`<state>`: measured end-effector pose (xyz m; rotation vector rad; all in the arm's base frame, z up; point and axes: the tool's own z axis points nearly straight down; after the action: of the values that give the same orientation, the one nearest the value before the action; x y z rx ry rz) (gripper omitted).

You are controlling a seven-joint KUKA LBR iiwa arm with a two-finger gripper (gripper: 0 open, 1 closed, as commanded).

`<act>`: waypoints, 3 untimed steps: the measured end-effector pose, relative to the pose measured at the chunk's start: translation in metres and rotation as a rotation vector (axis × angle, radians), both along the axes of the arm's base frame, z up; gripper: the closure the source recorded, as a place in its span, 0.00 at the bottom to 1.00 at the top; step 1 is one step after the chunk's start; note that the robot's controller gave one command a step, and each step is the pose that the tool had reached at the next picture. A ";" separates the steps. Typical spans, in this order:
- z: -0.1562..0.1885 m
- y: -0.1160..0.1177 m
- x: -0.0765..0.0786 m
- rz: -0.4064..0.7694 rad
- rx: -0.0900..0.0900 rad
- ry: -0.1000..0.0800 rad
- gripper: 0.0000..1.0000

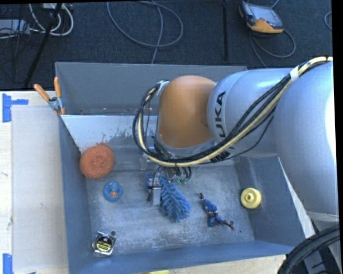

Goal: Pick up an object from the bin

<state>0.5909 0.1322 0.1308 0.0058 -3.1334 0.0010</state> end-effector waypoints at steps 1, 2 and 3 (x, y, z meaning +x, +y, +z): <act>0.005 -0.001 0.001 -0.002 0.001 -0.007 0.00; -0.003 -0.014 -0.007 0.073 0.002 -0.009 0.00; -0.020 -0.053 -0.028 0.063 0.001 -0.007 0.00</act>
Offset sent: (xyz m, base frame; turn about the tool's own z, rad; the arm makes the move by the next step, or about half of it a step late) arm -0.0188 -0.0409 -0.0151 -0.1645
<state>0.5625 0.0793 0.1112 0.1040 -3.1385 -0.0004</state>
